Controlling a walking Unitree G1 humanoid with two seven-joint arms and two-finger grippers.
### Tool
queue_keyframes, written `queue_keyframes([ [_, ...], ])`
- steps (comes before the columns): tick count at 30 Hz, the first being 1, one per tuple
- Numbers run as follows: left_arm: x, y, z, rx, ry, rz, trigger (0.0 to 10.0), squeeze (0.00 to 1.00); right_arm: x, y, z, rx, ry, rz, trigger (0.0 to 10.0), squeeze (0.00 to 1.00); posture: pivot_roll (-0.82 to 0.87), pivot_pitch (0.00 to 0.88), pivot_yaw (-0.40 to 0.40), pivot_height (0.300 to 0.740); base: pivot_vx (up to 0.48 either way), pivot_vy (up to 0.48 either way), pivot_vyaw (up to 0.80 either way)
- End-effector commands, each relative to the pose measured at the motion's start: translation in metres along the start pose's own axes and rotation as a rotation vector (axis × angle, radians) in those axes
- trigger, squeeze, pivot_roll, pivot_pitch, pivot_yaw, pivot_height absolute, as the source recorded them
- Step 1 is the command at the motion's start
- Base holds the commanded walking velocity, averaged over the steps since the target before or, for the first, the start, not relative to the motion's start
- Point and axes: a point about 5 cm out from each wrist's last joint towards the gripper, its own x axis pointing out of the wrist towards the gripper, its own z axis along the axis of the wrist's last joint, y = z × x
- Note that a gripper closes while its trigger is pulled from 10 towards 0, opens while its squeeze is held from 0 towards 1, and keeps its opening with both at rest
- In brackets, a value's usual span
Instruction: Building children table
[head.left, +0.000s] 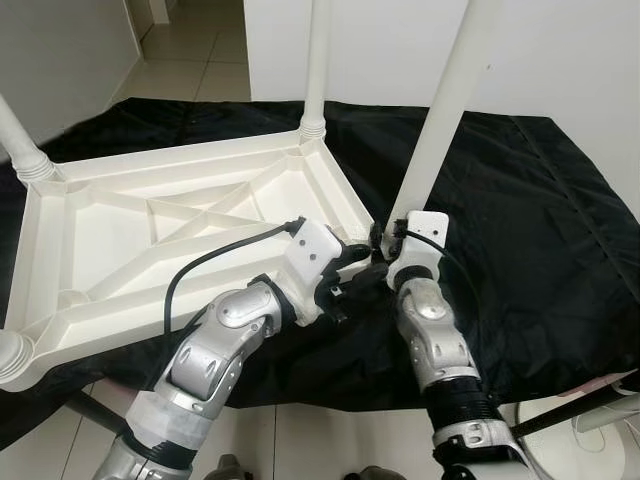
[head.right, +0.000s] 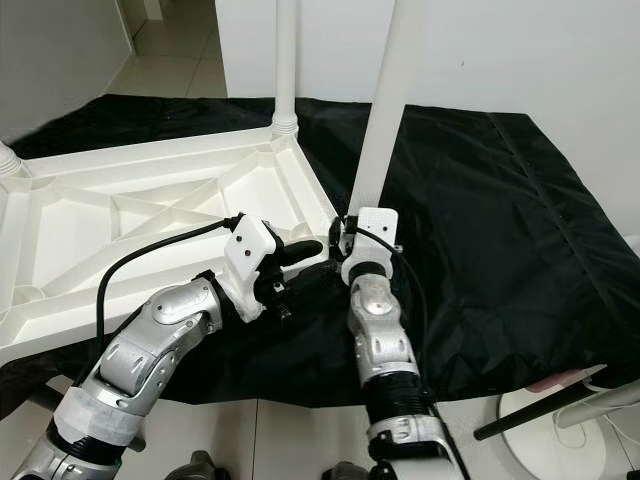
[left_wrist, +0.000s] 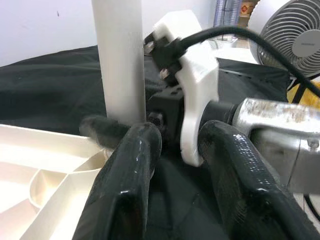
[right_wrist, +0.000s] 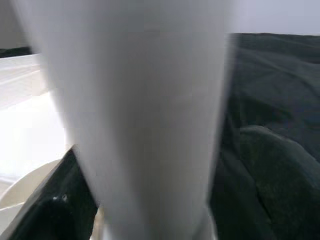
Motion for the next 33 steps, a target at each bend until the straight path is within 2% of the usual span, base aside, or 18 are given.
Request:
queue_keyframes([
  [1, -0.001, -0.001, -0.001, 0.01, 0.012, 0.001, 10.0, 0.0, 0.0, -0.006, -0.003, -0.007, 0.003, 0.083, 10.0, 0.4, -0.02, 0.0, -0.03, 0.74, 0.0, 0.0, 0.0],
  [2, -0.001, 0.0, -0.001, 0.01, 0.012, 0.0, 10.0, 0.0, 0.001, -0.01, -0.004, -0.018, 0.006, 0.125, 10.0, 0.4, -0.02, 0.0, -0.027, 0.74, 0.0, 0.0, 0.0],
  [3, -0.001, -0.001, -0.001, 0.01, 0.013, -0.002, 10.0, 0.0, 0.001, -0.013, -0.004, -0.038, 0.003, 0.171, 10.0, 0.0, -0.02, 0.0, -0.027, 0.74, 0.0, 0.0, 0.0],
  [11, 0.0, 0.0, -0.001, 0.012, 0.012, -0.008, 10.0, 0.0, 0.003, -0.018, -0.004, -0.086, 0.002, 0.286, 10.0, 0.0, -0.02, 0.0, -0.023, 0.74, 0.0, 0.0, 0.0],
  [13, 0.001, 0.001, 0.0, 0.017, 0.01, -0.01, 10.0, 0.0, 0.008, -0.015, -0.005, -0.137, 0.01, 0.424, 10.0, 0.0, -0.02, 0.0, -0.021, 0.74, 0.0, 0.0, 0.0],
  [14, 0.001, 0.001, 0.0, 0.017, 0.01, -0.01, 10.0, 0.0, 0.008, -0.015, -0.005, -0.137, 0.01, 0.424, 10.0, 0.0, -0.02, 0.0, -0.021, 0.74, 0.0, 0.0, 0.0],
  [17, 0.002, 0.001, 0.001, 0.021, 0.008, -0.013, 10.0, 0.0, 0.015, -0.011, -0.002, -0.166, 0.013, 0.535, 10.0, 0.0, -0.02, 0.0, -0.012, 0.74, 0.0, 0.0, 0.0],
  [23, 0.003, 0.003, 0.003, 0.029, 0.007, -0.009, 10.0, 0.0, 0.024, -0.01, -0.001, -0.202, 0.038, 0.607, 10.0, 0.0, -0.01, 0.0, -0.013, 0.74, 0.0, 0.0, 0.0],
  [24, 0.003, 0.004, 0.003, 0.031, 0.006, -0.008, 10.0, 0.0, 0.025, -0.012, -0.002, -0.206, 0.051, 0.616, 8.3, 0.0, -0.01, 0.0, -0.013, 0.74, 0.0, 0.0, 0.0],
  [25, 0.002, 0.004, 0.004, 0.032, 0.005, -0.006, 10.0, 0.0, 0.026, -0.014, -0.004, -0.21, 0.06, 0.623, 3.6, 0.0, -0.01, 0.0, -0.015, 0.74, 0.0, 0.0, 0.0],
  [26, 0.002, 0.004, 0.004, 0.032, 0.005, -0.006, 10.0, 0.0, 0.026, -0.014, -0.004, -0.21, 0.06, 0.623, 3.6, 0.0, -0.01, 0.0, -0.015, 0.74, 0.0, 0.0, 0.0],
  [27, 0.002, 0.004, 0.004, 0.034, 0.005, -0.003, 10.0, 0.0, 0.026, -0.016, -0.005, -0.21, 0.073, 0.631, 0.0, 0.0, -0.01, 0.0, -0.017, 0.74, 0.0, 0.0, 0.0],
  [33, 0.001, 0.004, 0.004, 0.031, 0.004, 0.003, 10.0, 0.0, 0.022, -0.023, -0.012, -0.198, 0.103, 0.657, 0.0, 0.0, -0.01, 0.0, -0.019, 0.74, 0.0, 0.0, 0.0],
])
